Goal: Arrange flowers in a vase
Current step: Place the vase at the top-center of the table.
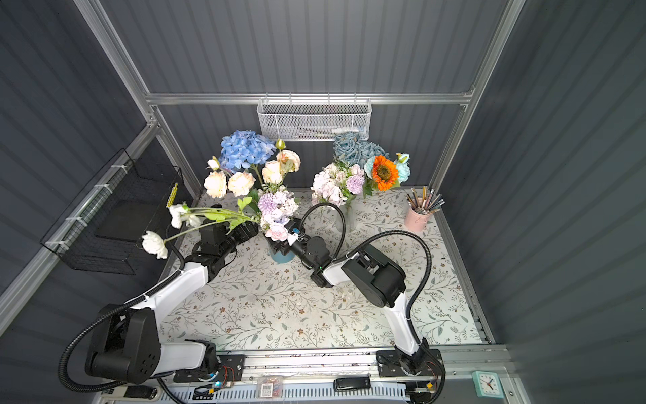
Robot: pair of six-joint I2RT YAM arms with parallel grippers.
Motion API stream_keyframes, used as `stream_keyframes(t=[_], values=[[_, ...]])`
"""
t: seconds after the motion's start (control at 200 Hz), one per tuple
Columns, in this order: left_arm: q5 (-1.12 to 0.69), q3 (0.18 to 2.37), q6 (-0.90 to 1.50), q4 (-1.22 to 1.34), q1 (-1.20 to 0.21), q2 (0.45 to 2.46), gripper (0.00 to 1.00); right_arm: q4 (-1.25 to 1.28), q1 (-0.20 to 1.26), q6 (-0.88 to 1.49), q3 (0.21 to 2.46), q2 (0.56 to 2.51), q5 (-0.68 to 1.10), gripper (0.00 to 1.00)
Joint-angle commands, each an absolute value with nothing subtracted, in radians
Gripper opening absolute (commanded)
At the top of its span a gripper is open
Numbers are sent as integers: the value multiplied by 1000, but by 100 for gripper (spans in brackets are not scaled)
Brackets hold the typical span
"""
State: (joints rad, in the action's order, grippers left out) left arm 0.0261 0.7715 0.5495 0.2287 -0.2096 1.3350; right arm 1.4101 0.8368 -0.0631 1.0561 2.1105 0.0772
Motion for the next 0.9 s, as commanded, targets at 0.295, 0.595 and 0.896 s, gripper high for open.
stream_keyframes(t=[0.295,0.595,0.896], values=[[44,773,549,219,-216,1312,100,1480,839,-3,884,2045,46,99],[227,744,467,135,-216,1298,100,1479,832,50,617,1890,-34,99],[493,627,303,215,-215,1288,100,1401,781,164,356,1611,-221,99]])
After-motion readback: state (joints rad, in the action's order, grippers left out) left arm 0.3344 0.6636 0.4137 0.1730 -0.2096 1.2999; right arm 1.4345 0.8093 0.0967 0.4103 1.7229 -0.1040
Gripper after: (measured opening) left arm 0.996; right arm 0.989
